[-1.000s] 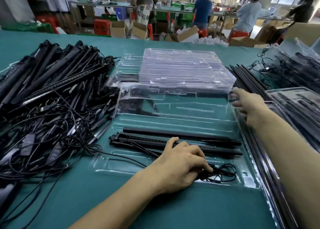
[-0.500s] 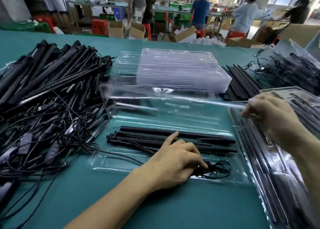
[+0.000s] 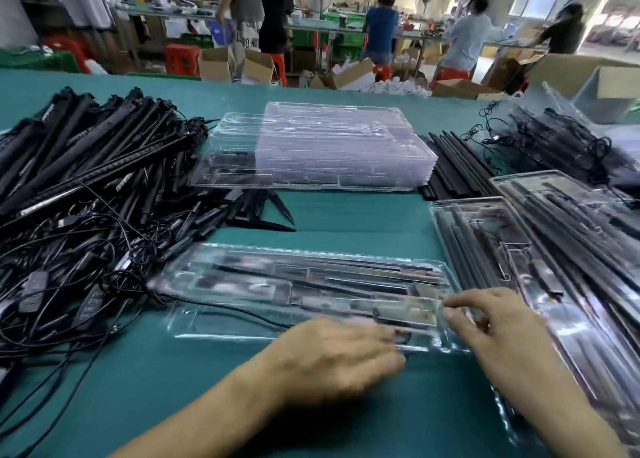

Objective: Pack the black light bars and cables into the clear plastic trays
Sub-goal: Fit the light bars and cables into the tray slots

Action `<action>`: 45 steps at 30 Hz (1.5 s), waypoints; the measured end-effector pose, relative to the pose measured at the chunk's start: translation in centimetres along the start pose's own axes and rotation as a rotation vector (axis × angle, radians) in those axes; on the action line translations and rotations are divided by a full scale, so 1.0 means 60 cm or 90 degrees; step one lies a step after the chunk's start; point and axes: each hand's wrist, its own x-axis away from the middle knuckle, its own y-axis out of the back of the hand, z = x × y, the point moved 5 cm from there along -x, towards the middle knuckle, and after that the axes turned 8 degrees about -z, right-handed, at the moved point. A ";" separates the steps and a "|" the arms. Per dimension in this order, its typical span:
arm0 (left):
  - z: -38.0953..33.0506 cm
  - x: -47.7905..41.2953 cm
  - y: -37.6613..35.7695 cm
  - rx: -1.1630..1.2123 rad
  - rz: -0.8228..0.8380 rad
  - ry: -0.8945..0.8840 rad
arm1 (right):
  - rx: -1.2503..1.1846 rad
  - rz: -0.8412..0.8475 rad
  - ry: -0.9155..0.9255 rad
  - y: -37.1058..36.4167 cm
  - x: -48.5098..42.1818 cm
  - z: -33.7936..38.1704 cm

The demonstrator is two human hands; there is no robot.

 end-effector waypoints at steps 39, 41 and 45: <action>0.047 0.044 0.017 -0.384 -0.129 -0.037 | -0.403 0.323 -0.524 -0.050 -0.026 -0.021; 0.050 0.046 0.020 -0.376 -0.129 -0.038 | -0.423 0.332 -0.546 -0.055 -0.023 -0.021; 0.060 0.049 0.027 -0.312 -0.121 0.006 | -0.511 0.291 -0.578 -0.072 -0.019 -0.018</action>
